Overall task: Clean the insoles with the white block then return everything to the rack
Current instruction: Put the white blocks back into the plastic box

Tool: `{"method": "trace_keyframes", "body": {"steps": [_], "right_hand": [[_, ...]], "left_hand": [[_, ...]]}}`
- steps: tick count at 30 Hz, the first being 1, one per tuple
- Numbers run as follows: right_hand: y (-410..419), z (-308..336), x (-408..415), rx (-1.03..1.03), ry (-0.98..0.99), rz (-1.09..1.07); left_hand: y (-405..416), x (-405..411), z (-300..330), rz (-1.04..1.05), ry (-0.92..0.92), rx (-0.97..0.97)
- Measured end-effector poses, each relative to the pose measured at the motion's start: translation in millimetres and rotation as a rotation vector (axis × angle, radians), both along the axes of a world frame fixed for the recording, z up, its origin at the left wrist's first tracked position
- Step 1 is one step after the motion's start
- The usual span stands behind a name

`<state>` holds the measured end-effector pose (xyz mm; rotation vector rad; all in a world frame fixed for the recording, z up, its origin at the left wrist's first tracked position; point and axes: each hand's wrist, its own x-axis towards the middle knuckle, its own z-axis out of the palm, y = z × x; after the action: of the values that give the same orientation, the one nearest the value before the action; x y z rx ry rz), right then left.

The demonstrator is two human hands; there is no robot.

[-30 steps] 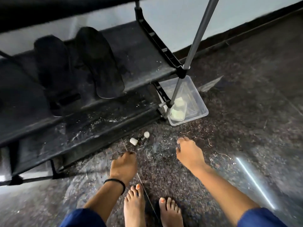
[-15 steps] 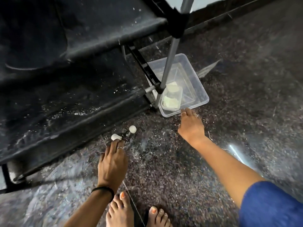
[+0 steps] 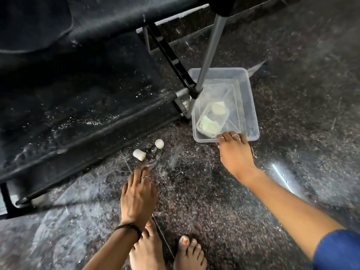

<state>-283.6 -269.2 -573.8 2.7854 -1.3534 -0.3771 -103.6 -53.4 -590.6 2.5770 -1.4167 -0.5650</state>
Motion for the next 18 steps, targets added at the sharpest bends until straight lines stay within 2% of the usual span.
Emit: {"method": "trace_keyframes", "body": {"steps": [4, 11, 14, 16, 18], "right_hand": [[32, 4, -12, 0.017, 0.010, 0.058], [84, 3, -29, 0.192, -0.018, 0.014], [97, 1, -34, 0.198, -0.039, 0.026], [100, -1, -37, 0.181, -0.093, 0.008], [99, 0, -38, 0.193, -0.217, -0.106]], "left_hand": [[8, -1, -4, 0.026, 0.019, 0.001], [16, -2, -5, 0.033, 0.030, 0.056], [16, -3, -7, 0.007, 0.021, 0.040], [15, -5, -9, -0.012, 0.011, 0.015], [12, -7, -9, -0.016, 0.004, 0.007]]}}
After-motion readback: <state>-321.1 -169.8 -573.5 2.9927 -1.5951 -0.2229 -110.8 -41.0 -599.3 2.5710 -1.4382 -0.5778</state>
